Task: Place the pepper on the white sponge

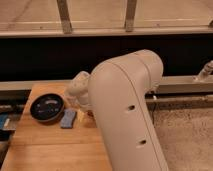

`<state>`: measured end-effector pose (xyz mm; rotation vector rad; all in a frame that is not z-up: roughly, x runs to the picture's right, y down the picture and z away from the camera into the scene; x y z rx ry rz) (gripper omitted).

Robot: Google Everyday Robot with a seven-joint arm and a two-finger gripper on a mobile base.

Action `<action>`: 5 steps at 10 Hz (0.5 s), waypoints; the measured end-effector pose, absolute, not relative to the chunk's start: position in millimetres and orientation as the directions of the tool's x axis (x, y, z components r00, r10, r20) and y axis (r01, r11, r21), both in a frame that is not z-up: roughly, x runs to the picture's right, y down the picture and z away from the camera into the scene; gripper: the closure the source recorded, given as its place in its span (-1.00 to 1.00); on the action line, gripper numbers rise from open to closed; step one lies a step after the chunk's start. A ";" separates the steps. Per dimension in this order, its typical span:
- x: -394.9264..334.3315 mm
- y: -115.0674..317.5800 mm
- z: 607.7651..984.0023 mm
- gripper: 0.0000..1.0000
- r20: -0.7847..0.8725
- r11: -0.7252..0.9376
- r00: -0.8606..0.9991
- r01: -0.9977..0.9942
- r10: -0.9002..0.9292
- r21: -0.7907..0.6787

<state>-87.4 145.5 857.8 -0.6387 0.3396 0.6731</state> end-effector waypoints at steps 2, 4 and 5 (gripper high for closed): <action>-80.8 138.6 863.5 -0.60 -0.486 0.604 0.733 -0.674 0.476 -0.425; -84.7 140.9 877.6 -0.60 -0.486 0.596 0.737 -0.670 0.469 -0.442; -87.5 143.9 882.9 -0.60 -0.488 0.591 0.739 -0.669 0.465 -0.451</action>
